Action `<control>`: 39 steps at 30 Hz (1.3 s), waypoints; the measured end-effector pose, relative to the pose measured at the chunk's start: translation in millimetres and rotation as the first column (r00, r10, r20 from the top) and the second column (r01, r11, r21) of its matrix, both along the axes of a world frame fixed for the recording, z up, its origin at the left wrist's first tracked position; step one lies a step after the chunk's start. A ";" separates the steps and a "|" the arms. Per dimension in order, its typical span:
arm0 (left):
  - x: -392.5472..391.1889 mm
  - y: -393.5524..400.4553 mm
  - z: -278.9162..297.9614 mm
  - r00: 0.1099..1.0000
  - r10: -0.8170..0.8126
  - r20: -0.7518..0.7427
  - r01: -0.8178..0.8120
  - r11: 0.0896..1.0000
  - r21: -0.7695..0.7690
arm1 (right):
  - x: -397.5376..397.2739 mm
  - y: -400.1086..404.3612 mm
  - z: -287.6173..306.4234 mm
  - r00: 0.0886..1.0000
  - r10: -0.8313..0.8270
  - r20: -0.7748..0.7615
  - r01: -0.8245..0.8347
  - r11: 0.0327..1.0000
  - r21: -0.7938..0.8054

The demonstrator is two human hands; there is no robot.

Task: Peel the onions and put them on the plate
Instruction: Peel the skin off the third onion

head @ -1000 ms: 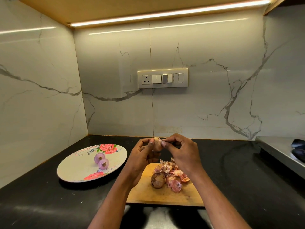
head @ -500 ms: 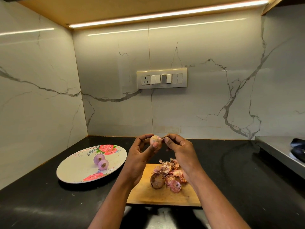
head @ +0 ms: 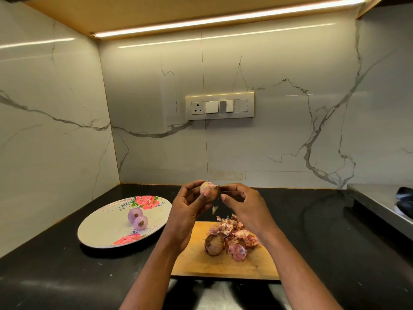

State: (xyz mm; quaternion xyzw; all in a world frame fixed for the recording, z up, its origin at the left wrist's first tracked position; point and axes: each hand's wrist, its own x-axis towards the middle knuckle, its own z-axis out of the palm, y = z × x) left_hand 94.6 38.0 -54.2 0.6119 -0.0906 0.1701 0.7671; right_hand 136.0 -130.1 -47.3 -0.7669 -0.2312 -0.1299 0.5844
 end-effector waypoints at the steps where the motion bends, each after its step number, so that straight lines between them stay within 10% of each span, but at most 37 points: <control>1: 0.0 -0.4 0.0 1.000 0.016 0.001 -0.016 1.000 0.023 | -1.2 -0.5 1.7 1.000 0.013 0.013 -0.013 1.000 0.026; 20: -2.3 -7.6 1.0 0.992 -0.055 -0.110 0.069 0.990 0.126 | -5.0 9.7 -2.6 0.932 -0.229 0.281 0.238 0.971 0.002; 33: -2.5 -6.8 2.4 0.995 0.064 0.072 -0.072 0.991 0.113 | -15.3 23.1 2.9 0.982 0.043 -0.183 0.038 0.908 0.418; 39: -3.4 -5.0 4.0 0.999 0.033 0.041 -0.032 0.999 -0.014 | -11.5 14.7 4.3 0.991 0.011 -0.132 0.033 0.945 0.326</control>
